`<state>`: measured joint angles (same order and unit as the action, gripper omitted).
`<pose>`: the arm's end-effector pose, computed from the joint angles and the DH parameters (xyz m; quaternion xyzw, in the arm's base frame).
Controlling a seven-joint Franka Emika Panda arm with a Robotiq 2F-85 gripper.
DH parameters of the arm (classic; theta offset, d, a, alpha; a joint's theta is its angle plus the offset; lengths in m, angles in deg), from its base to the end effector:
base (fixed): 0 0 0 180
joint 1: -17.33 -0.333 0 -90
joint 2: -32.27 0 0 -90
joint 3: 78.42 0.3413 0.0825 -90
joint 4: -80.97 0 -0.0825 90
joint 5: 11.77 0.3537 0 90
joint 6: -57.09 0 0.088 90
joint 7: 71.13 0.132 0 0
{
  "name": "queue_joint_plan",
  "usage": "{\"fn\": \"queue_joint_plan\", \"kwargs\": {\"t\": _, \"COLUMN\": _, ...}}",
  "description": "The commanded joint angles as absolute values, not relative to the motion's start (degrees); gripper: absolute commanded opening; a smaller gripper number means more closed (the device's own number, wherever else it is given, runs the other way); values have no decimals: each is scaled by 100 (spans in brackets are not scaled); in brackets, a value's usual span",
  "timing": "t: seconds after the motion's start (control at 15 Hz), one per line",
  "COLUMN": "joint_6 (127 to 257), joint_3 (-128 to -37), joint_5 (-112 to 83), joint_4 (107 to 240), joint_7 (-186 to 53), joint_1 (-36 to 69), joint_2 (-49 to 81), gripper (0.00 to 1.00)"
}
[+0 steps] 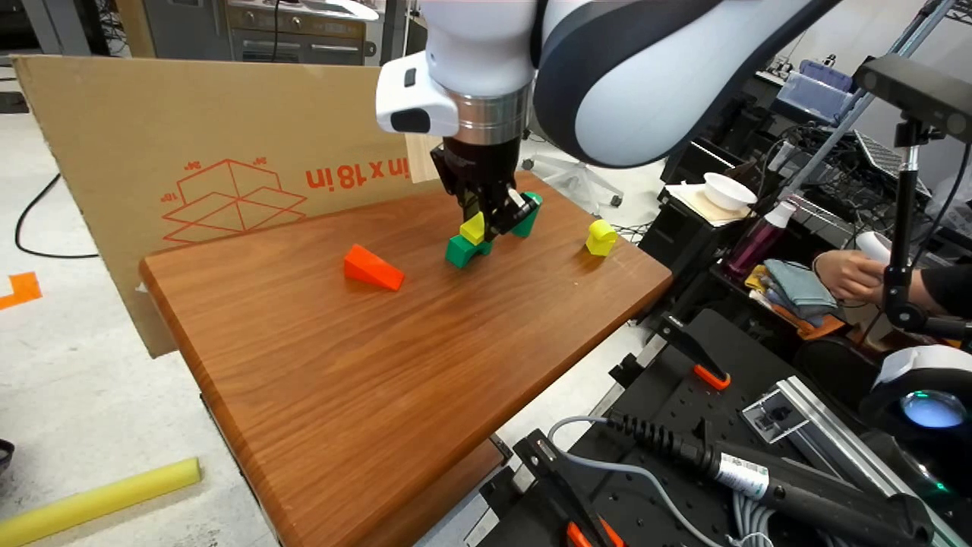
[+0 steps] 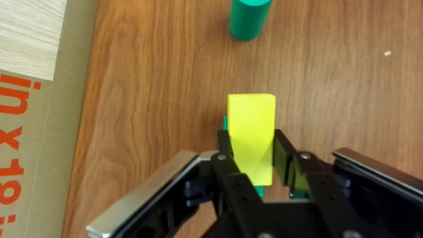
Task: Put the leftmost yellow block and put it on top of the green block
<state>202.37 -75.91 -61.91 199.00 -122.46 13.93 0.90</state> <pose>0.5756 0.0571 0.1818 0.6282 0.7462 -0.1110 0.1902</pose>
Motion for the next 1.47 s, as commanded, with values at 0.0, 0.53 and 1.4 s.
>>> {"fn": "queue_joint_plan", "kwargs": {"t": 0.0, "joint_6": 20229, "joint_3": -7372, "joint_5": -5991, "joint_4": 19670, "joint_7": -12598, "joint_1": 1549, "joint_2": -38, "gripper": 8}}
{"fn": "queue_joint_plan", "kwargs": {"t": 0.53, "joint_6": 20171, "joint_3": -7106, "joint_5": -4596, "joint_4": 19563, "joint_7": -13277, "joint_1": 1791, "joint_2": -133, "gripper": 8}}
{"fn": "queue_joint_plan", "kwargs": {"t": 1.4, "joint_6": 20278, "joint_3": -7238, "joint_5": -4318, "joint_4": 19508, "joint_7": -13381, "joint_1": 1804, "joint_2": -18, "gripper": 8}}
